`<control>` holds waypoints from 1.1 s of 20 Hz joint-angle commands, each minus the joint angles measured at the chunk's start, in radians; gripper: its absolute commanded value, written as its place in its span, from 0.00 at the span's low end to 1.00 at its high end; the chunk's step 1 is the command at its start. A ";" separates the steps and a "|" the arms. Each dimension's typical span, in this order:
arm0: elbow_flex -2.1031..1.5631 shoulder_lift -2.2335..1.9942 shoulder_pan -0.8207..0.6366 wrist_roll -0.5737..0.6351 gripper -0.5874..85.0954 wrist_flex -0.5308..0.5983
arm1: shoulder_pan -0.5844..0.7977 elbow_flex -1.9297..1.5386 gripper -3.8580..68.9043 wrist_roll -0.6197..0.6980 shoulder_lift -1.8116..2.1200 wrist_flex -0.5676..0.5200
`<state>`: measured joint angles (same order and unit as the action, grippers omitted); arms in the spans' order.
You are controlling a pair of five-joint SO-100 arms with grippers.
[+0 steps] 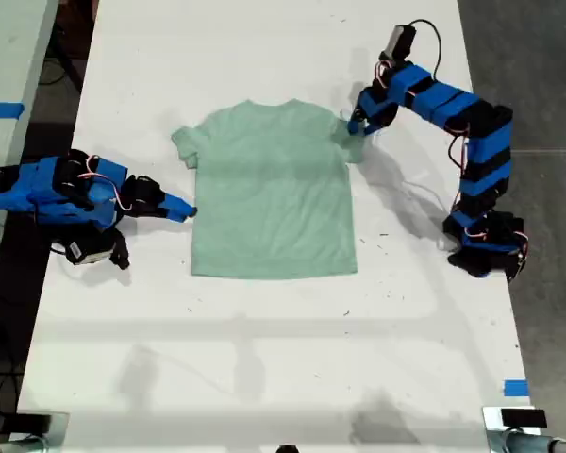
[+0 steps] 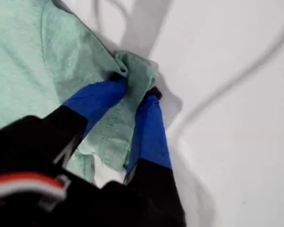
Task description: Fold t shirt
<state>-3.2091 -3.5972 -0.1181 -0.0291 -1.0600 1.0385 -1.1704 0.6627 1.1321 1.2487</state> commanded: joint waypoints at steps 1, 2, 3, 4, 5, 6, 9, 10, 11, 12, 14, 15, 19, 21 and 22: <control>0.000 -0.008 -0.005 0.006 0.14 -0.002 | -0.018 0.014 0.08 0.021 0.008 0.015; 0.000 -0.008 -0.005 0.006 0.14 -0.002 | -0.040 0.048 0.08 0.023 0.032 0.040; 0.000 -0.008 -0.005 0.006 0.14 -0.002 | -0.072 0.104 0.08 0.025 0.060 0.077; 0.000 -0.008 -0.005 0.006 0.14 -0.002 | -0.110 0.156 0.08 0.023 0.100 0.107; 0.000 -0.008 -0.005 0.006 0.14 -0.002 | -0.153 0.192 0.08 0.015 0.149 0.120; 0.000 -0.008 -0.005 0.006 0.14 -0.002 | -0.202 0.216 0.08 0.005 0.198 0.123; 0.000 -0.008 -0.005 0.006 0.14 -0.002 | -0.360 0.235 0.08 -0.031 0.301 0.081; 0.000 -0.008 -0.005 0.006 0.14 -0.002 | -0.414 0.233 0.08 -0.037 0.307 0.051; 0.000 -0.008 -0.005 0.006 0.14 -0.002 | -0.463 0.224 0.08 -0.037 0.305 0.008; 0.000 -0.008 -0.005 0.006 0.14 -0.002 | -0.502 0.193 0.08 -0.046 0.305 -0.043; 0.000 -0.008 -0.005 0.006 0.14 -0.002 | -0.549 0.164 0.13 -0.040 0.285 -0.110; 0.000 -0.008 -0.005 0.006 0.14 -0.002 | -0.555 0.164 0.18 -0.038 0.279 -0.115; 0.000 -0.008 -0.005 0.006 0.14 -0.002 | -0.476 0.160 0.27 -0.034 0.382 -0.003; 0.000 -0.008 -0.005 0.006 0.14 -0.002 | -0.393 0.115 0.06 -0.017 0.526 0.109; 0.000 -0.008 -0.005 0.006 0.14 -0.002 | -0.357 0.092 0.06 0.002 0.618 0.173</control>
<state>-3.2091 -3.5972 -0.1181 -0.0291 -1.0600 0.6090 -1.0707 0.6320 1.5340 1.3238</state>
